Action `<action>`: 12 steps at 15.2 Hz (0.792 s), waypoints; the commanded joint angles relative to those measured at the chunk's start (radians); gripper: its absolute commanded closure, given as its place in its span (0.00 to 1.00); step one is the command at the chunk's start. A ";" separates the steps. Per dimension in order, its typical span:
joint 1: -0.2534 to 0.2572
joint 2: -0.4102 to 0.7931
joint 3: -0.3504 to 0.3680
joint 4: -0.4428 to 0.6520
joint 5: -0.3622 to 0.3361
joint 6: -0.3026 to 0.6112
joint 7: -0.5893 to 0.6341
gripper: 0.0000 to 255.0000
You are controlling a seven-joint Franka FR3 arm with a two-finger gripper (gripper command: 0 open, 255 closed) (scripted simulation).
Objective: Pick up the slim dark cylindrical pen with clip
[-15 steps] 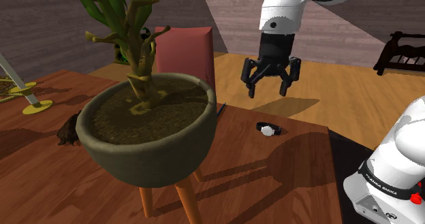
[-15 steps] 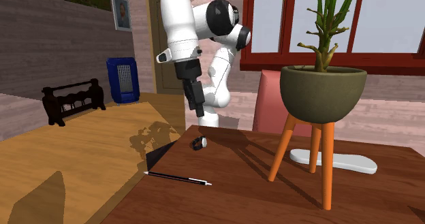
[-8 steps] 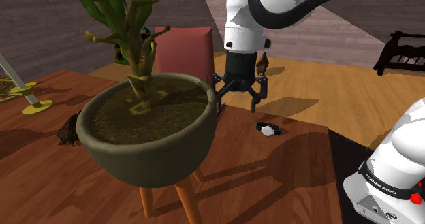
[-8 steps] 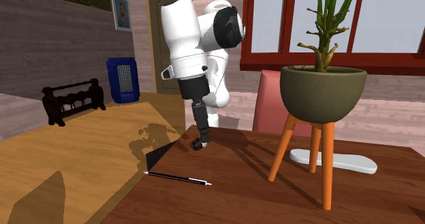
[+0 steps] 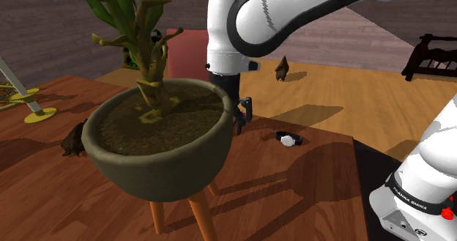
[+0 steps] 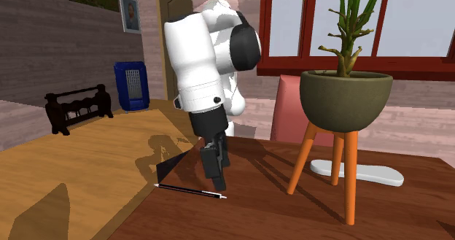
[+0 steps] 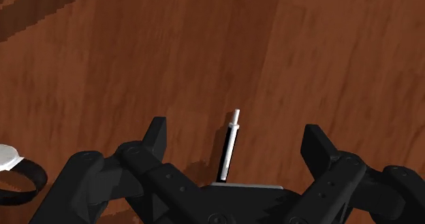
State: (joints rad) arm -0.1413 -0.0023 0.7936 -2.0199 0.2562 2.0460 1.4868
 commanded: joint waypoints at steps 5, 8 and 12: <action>0.010 0.054 0.007 -0.034 -0.033 0.080 0.029 0.00; 0.012 0.065 0.007 -0.047 -0.039 0.101 0.030 0.00; 0.012 0.066 0.007 -0.048 -0.040 0.102 0.030 1.00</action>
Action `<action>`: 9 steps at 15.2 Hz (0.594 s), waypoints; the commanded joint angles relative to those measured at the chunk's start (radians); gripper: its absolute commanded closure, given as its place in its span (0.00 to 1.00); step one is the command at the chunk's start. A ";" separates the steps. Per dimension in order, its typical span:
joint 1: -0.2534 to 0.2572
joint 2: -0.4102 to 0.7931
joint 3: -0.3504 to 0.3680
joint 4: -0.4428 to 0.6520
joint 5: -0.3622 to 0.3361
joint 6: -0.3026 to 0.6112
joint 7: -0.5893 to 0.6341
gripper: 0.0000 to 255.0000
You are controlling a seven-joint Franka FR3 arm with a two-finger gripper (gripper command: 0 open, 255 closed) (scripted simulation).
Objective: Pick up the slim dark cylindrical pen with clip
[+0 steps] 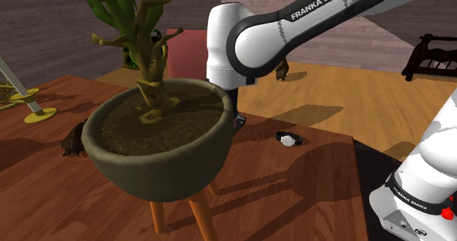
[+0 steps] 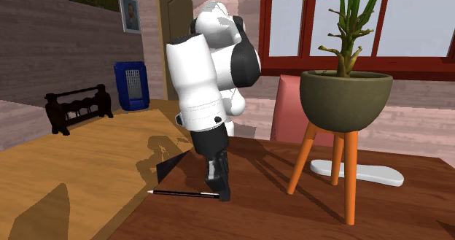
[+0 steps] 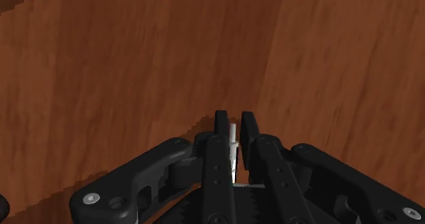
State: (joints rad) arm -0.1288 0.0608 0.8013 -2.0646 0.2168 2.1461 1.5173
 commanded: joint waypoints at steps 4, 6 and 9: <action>0.000 0.003 -0.001 -0.002 -0.001 0.002 0.000 1.00; 0.000 0.002 0.000 -0.002 0.000 0.001 0.000 1.00; -0.004 -0.019 -0.001 0.022 0.012 -0.040 -0.003 1.00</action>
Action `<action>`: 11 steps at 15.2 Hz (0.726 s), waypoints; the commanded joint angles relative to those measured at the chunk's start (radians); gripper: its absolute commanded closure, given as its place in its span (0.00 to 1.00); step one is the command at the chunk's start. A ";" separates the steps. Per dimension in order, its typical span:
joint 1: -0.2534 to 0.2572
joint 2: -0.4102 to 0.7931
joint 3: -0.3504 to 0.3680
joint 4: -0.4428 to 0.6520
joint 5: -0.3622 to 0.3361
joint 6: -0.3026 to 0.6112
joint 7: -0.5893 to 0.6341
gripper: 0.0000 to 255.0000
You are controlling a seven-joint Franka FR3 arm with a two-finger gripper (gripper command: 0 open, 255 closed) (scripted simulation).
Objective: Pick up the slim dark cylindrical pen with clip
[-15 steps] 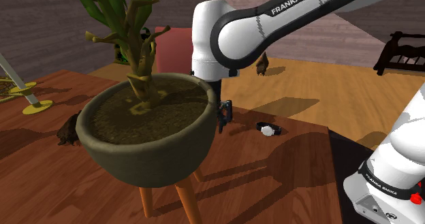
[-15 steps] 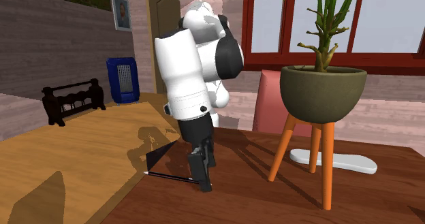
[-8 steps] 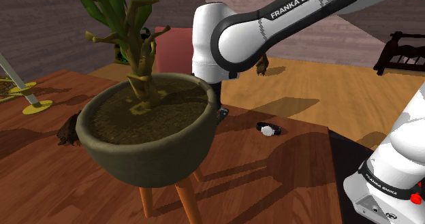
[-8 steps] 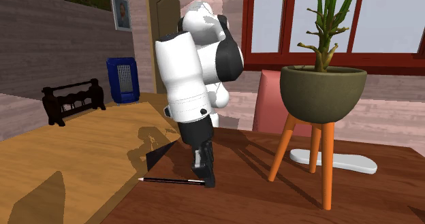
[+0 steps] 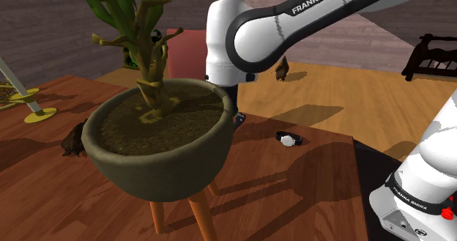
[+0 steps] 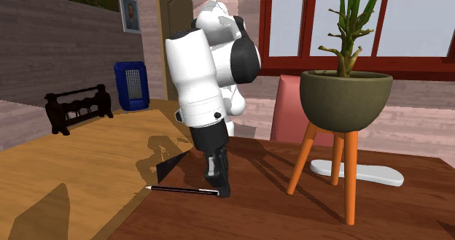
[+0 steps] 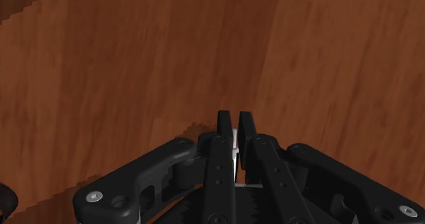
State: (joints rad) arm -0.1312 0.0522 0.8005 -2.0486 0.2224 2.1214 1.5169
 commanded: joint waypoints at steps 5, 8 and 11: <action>-0.008 -0.039 -0.003 0.051 0.022 -0.082 -0.004 1.00; -0.010 -0.054 -0.006 0.080 0.029 -0.122 -0.003 1.00; -0.013 -0.065 -0.008 0.111 0.034 -0.162 0.000 1.00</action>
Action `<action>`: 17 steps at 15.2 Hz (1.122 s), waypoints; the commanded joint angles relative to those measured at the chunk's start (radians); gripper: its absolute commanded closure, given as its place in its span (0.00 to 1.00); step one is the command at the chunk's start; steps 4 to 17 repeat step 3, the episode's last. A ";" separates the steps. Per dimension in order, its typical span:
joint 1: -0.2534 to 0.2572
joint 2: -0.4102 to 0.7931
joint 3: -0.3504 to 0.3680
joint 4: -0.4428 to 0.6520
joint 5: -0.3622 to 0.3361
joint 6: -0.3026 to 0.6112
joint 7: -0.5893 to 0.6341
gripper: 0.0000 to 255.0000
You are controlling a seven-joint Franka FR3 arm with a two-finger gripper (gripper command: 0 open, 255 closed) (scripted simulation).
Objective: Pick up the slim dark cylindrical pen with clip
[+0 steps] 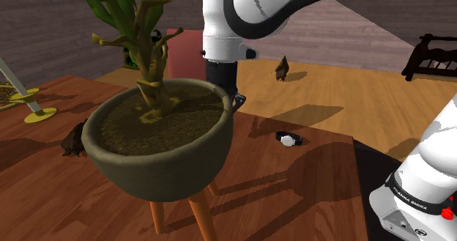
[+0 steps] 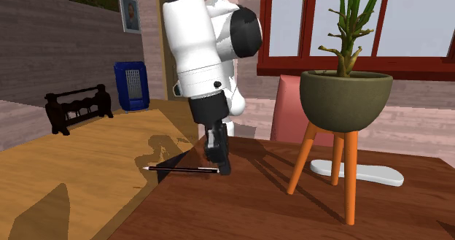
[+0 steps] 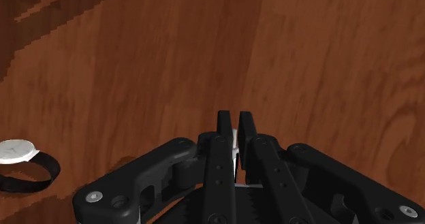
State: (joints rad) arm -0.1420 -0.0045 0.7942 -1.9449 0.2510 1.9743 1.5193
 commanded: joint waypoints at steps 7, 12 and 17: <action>-0.003 -0.012 -0.003 0.019 0.007 -0.030 -0.001 1.00; -0.003 -0.012 -0.003 0.019 0.007 -0.030 -0.001 1.00; -0.003 -0.012 -0.003 0.019 0.007 -0.030 -0.001 1.00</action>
